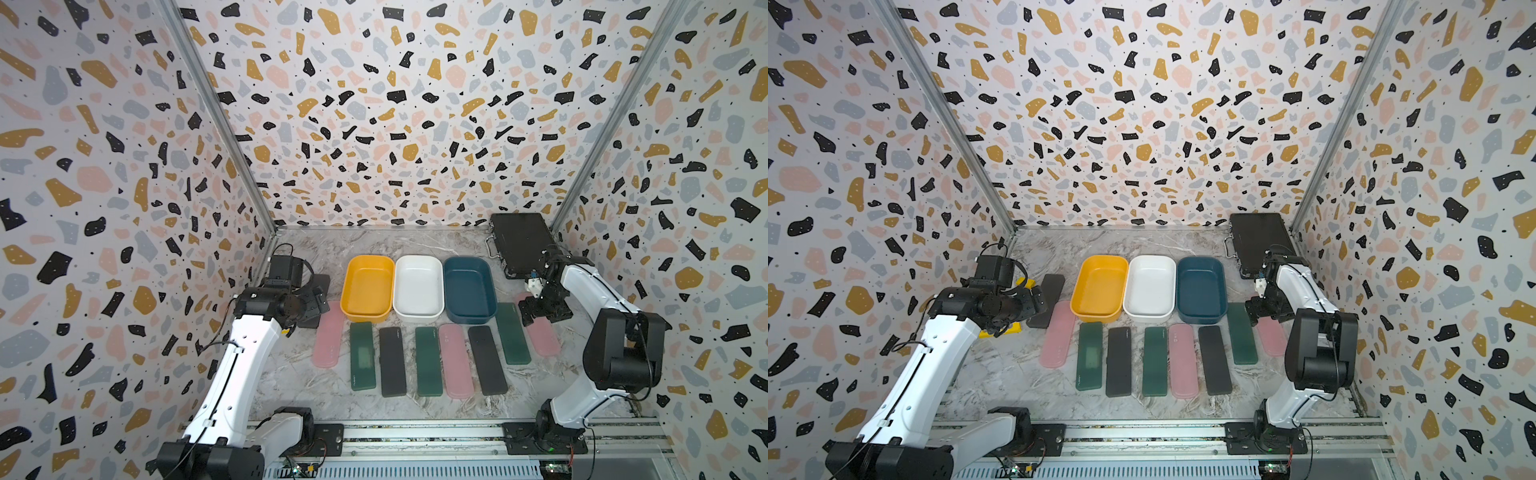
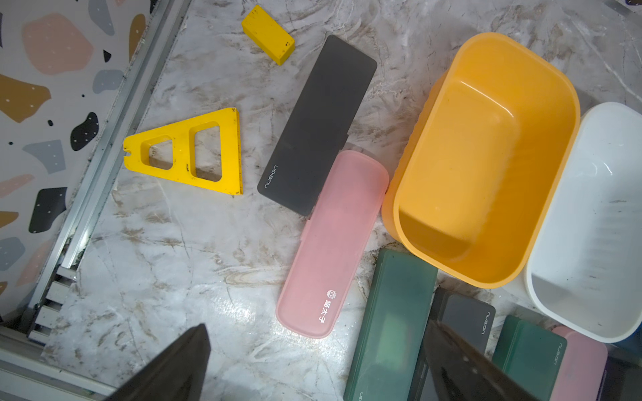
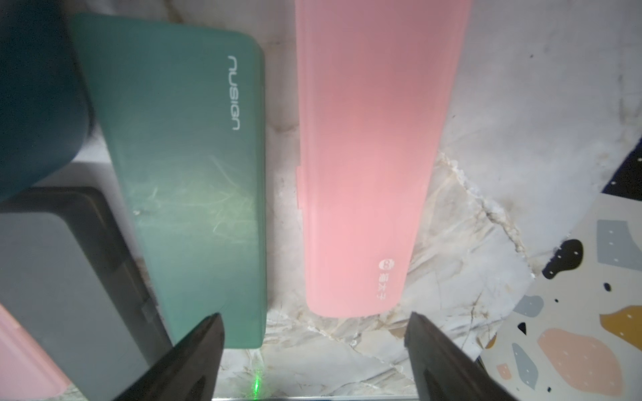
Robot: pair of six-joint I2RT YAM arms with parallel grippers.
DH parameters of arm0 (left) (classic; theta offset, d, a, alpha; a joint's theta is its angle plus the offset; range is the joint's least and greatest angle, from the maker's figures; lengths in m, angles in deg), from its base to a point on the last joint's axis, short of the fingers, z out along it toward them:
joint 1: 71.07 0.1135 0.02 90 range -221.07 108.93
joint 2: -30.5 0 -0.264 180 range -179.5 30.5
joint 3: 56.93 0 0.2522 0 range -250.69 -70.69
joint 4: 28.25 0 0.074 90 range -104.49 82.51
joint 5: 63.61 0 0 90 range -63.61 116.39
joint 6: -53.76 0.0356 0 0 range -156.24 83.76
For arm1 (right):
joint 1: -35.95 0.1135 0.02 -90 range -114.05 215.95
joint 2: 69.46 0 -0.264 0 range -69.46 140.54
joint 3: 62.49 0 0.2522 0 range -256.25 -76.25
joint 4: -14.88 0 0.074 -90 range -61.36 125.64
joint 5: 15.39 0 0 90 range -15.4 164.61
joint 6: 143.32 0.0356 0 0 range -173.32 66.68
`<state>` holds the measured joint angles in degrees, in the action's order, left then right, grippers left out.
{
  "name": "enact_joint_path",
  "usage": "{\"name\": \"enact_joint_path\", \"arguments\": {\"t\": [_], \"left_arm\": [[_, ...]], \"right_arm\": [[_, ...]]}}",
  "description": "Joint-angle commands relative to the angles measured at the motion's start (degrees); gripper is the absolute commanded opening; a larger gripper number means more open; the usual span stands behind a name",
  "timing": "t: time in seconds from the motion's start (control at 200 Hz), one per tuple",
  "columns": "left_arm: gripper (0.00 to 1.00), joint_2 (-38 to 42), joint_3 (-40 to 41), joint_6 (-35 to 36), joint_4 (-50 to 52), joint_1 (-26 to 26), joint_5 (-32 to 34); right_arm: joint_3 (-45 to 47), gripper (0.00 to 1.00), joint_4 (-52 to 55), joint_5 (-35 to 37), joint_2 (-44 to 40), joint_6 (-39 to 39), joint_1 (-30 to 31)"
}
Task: Place the pencil cases by color into the storage box
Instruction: Pick up the pencil case from the center of the board.
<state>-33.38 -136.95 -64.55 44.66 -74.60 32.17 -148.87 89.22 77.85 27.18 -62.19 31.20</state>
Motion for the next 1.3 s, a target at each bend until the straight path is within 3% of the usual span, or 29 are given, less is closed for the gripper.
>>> {"name": "enact_joint_path", "arguments": {"t": [0.0,0.476,1.291], "left_arm": [[1.0,-1.15,0.93,-0.61,0.35,0.01,-0.2],[1.0,-5.69,2.01,-0.22,-4.29,-0.6,-0.43],[1.0,-10.15,1.75,-0.87,-5.08,-1.61,1.68]], "right_arm": [[-1.99,0.87,-0.72,-0.84,0.75,-1.24,-0.76],[2.21,0.88,-13.91,-1.11,4.27,-2.26,-2.71],[2.92,0.85,-19.07,-4.23,10.65,-3.79,-3.95]]}}
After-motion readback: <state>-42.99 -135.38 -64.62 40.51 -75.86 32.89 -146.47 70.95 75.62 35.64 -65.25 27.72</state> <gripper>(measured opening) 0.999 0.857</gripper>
